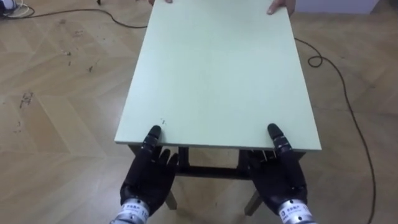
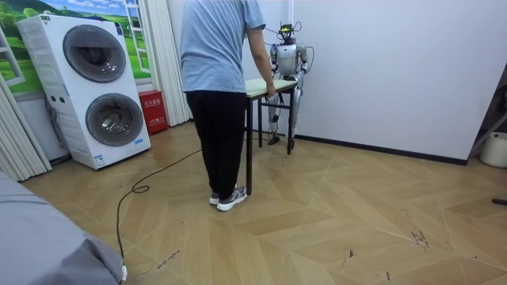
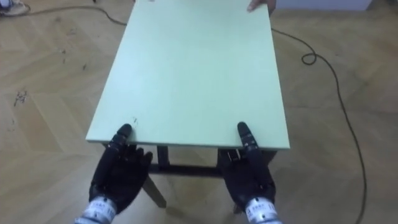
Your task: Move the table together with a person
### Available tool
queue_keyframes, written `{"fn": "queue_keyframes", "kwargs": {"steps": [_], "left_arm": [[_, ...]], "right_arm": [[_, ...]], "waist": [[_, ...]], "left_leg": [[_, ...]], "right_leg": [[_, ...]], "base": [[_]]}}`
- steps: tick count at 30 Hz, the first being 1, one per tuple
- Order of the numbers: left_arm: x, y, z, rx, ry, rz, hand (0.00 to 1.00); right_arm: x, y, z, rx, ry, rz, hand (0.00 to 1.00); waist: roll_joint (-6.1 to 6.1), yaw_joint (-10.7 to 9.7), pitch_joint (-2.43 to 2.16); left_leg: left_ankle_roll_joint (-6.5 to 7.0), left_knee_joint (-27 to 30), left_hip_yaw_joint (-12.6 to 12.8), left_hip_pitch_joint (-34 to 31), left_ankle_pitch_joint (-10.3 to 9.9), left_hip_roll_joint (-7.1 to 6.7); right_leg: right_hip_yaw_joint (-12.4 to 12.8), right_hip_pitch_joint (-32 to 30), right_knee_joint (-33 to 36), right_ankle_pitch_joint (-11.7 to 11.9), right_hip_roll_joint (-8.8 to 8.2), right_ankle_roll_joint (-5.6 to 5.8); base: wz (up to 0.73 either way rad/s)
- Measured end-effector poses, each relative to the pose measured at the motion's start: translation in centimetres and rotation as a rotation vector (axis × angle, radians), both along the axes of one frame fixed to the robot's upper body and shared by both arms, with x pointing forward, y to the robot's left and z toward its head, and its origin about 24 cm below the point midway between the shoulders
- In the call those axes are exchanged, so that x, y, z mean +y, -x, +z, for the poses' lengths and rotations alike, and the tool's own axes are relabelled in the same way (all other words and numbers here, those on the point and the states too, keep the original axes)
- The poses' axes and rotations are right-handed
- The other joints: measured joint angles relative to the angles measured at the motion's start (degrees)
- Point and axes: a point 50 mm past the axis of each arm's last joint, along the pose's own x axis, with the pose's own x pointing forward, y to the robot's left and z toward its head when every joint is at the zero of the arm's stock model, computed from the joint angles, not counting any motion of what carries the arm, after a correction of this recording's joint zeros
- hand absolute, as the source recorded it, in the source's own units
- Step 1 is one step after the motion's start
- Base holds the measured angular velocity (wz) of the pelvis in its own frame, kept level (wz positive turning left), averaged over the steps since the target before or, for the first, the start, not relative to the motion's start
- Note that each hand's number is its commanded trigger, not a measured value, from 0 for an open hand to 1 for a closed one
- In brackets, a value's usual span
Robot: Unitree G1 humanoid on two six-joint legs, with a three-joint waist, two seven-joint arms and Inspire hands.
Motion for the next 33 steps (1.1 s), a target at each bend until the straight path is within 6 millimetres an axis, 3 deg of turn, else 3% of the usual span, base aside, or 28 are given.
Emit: {"fn": "queue_keyframes", "kwargs": {"steps": [2,4,8,15,18,23,26,30,33], "left_arm": [[0.3,-0.1,0.2,-0.010,-0.022,-0.006,1.00],[0.4,-0.1,0.3,-0.016,-0.026,-0.006,1.00],[0.2,-0.1,0.4,-0.025,-0.029,-0.011,1.00],[0.4,0.3,0.3,-0.036,-0.033,-0.019,1.00],[0.3,0.8,0.0,-0.017,-0.033,-0.024,1.00],[0.2,1.1,-0.2,-0.007,-0.027,-0.023,1.00],[0.3,1.4,-0.4,0.007,-0.017,-0.014,1.00],[0.2,1.4,-0.3,0.005,-0.012,-0.016,1.00],[0.1,1.4,-0.3,0.005,-0.010,-0.019,1.00]], "right_arm": [[0.3,0.1,-0.1,0.004,-0.011,-0.002,1.00],[0.4,0.0,-0.1,0.002,-0.011,-0.006,1.00],[0.5,0.0,-0.2,-0.007,-0.007,-0.021,1.00],[0.4,0.4,-0.4,-0.014,-0.023,-0.024,1.00],[0.2,0.6,-0.6,0.001,-0.016,-0.019,1.00],[0.1,0.6,-0.6,-0.002,-0.003,-0.014,1.00],[0.2,0.6,-0.4,-0.013,0.015,-0.002,1.00],[0.1,0.3,0.0,-0.027,0.018,-0.002,1.00],[-0.1,0.1,0.1,-0.031,0.028,0.006,1.00]], "waist": [[-1.52,1.20,0.01],[-1.68,1.43,0.06],[-1.69,1.70,0.06],[-1.48,1.24,0.06],[-0.69,1.07,0.11],[0.58,1.20,0.01],[1.13,0.24,0.02],[1.22,0.43,0.04],[1.56,1.28,0.11]], "left_leg": [[-0.82,-1.49,0.37,-0.51,1.55,0.53],[-1.49,-1.63,0.08,-1.38,2.26,1.73],[-2.68,-1.53,-1.10,-3.28,3.46,3.08],[-4.06,-1.39,-4.29,-5.49,5.11,3.36],[-4.38,-0.93,-5.72,-4.94,5.27,3.51],[-4.68,-0.81,-7.84,-5.43,5.60,2.94],[-4.57,-0.68,-9.47,-5.61,5.78,2.11],[-4.34,-0.21,-9.40,-5.82,5.80,1.51],[-3.60,-0.07,-8.94,-5.52,5.49,0.40]], "right_leg": [[-0.46,1.10,-5.16,0.94,1.27,-0.83],[-0.86,1.43,-7.97,2.85,2.89,-1.68],[-2.13,1.10,-10.32,4.57,4.70,-3.06],[-5.46,0.60,-10.83,4.92,5.73,-4.29],[-7.35,2.82,-11.87,4.60,6.19,-4.93],[-10.77,3.57,-11.68,3.03,5.53,-4.73],[-12.08,4.61,-11.58,2.77,5.27,-4.68],[-13.18,4.79,-10.52,2.03,4.33,-4.26],[-14.09,4.83,-7.44,-0.03,2.35,-3.52]], "base": [[-0.16],[-0.04],[0.06],[0.22],[0.30],[0.27],[0.43],[0.26],[0.28]]}}
